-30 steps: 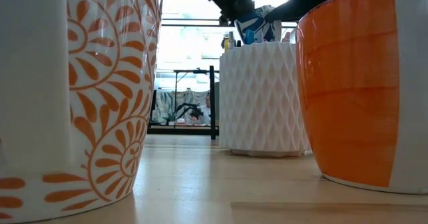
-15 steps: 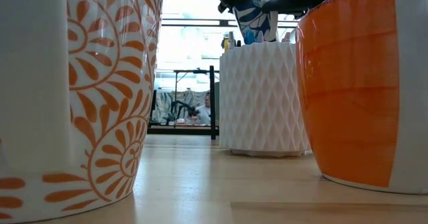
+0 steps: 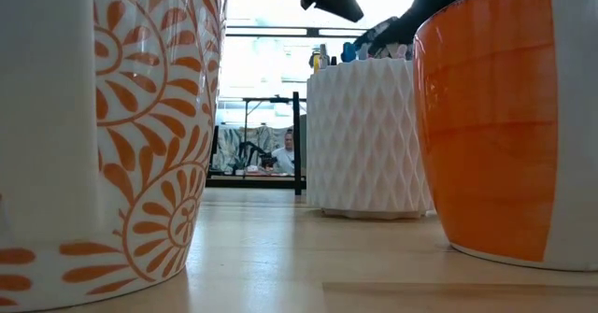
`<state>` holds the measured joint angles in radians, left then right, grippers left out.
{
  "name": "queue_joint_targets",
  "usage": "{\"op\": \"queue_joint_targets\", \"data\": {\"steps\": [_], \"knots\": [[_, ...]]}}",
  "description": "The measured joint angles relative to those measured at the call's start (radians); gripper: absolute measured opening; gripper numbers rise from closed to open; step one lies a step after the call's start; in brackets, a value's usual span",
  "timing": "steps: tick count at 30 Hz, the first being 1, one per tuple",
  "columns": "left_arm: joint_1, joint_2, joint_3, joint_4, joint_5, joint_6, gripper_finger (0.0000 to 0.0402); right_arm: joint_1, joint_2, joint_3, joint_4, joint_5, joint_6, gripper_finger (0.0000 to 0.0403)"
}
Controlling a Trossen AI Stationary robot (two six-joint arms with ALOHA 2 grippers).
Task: Place coffee mugs
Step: Put the blue patterned mug on the shelf
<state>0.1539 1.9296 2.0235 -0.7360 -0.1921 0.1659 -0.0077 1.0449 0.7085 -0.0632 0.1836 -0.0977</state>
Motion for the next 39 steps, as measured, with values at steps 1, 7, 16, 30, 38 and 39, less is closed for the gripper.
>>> {"op": "queue_joint_targets", "data": {"steps": [1, 7, 16, 30, 38, 39], "knots": [[0.000, -0.003, 0.000, -0.003, 0.002, 0.000, 0.0075, -0.001, 0.001, 0.000, 0.008, -0.004, -0.001, 0.0004], [0.004, -0.053, -0.001, -0.174, -0.010, -0.022, 0.0090, 0.000, -0.002, 0.002, 0.014, 0.042, 0.003, 0.0003], [-0.021, -0.153, -0.014, -0.685, -0.044, -0.202, 0.0091, -0.076, -0.003, -0.040, 0.129, 0.096, 0.021, 0.0001], [-0.086, -0.474, -0.601, -0.511, -0.090, -0.243, 0.0090, -0.226, -0.004, -0.272, 0.550, 0.056, 0.142, 0.0000], [-0.085, -0.631, -0.847, -0.285, -0.111, -0.237, 0.0090, -0.250, 0.061, -0.289, 0.605, 0.092, 0.180, 0.0000], [-0.085, -0.636, -0.859, -0.270, -0.113, -0.230, 0.0090, -0.250, 0.085, -0.289, 0.619, 0.098, 0.181, 0.0000]]}}
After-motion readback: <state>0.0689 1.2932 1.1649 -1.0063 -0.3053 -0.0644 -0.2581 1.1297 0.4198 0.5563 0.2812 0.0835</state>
